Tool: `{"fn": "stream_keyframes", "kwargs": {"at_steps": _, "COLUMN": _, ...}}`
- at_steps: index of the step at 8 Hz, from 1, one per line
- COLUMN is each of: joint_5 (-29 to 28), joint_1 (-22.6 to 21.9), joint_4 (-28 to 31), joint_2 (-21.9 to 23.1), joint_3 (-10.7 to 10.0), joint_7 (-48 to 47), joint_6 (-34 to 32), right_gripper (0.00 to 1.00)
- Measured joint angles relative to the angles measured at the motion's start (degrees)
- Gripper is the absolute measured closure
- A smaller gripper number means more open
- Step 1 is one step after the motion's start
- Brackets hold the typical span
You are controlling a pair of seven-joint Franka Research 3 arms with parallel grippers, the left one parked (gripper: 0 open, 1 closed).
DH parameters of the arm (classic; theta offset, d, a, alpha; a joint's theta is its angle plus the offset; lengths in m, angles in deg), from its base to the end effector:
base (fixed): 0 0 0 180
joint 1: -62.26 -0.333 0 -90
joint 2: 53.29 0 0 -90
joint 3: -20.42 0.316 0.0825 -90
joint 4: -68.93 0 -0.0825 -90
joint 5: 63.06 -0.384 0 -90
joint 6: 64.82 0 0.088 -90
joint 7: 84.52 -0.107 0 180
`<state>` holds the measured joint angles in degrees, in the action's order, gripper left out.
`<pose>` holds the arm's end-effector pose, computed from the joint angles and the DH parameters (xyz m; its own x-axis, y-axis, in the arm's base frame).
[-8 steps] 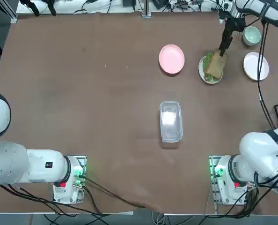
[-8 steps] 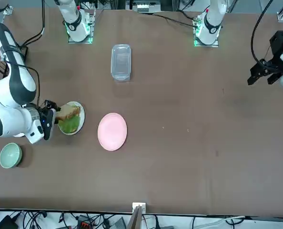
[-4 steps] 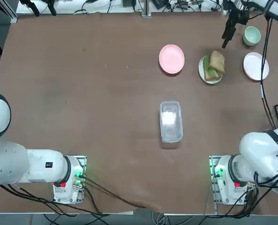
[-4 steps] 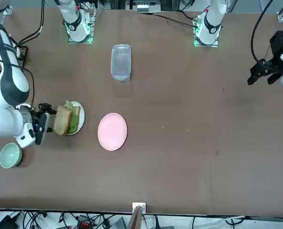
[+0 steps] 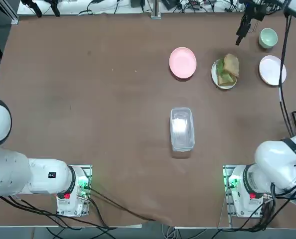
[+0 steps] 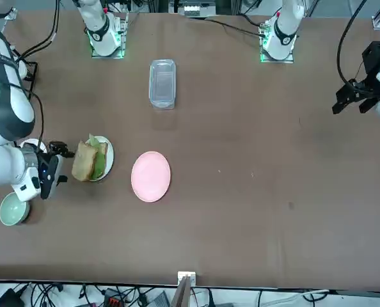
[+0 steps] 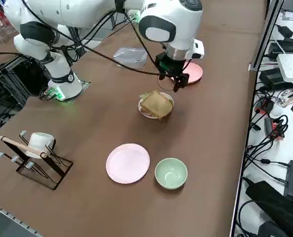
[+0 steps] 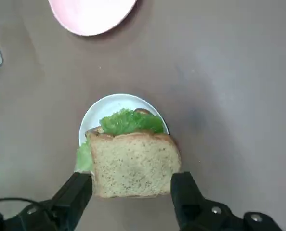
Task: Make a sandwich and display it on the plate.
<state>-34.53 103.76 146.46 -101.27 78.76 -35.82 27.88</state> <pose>0.6876 -0.0178 0.3630 0.4375 0.8988 0.0265 0.8670 -0.4138 -0.2777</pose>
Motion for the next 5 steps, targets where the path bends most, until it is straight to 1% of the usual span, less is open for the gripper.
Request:
{"fn": "stream_keyframes", "kwargs": {"at_steps": 3, "joint_5": -0.17, "joint_1": -0.01, "joint_4": -3.06, "joint_2": 0.15, "joint_3": 0.62, "joint_7": -7.90, "joint_6": -0.67, "right_gripper": 0.00}}
{"fn": "stream_keyframes", "kwargs": {"at_steps": 5, "joint_5": -0.22, "joint_1": 0.28, "joint_4": -8.34, "joint_2": 0.78, "joint_3": 1.98, "joint_7": -13.29, "joint_6": -4.05, "right_gripper": 0.00}}
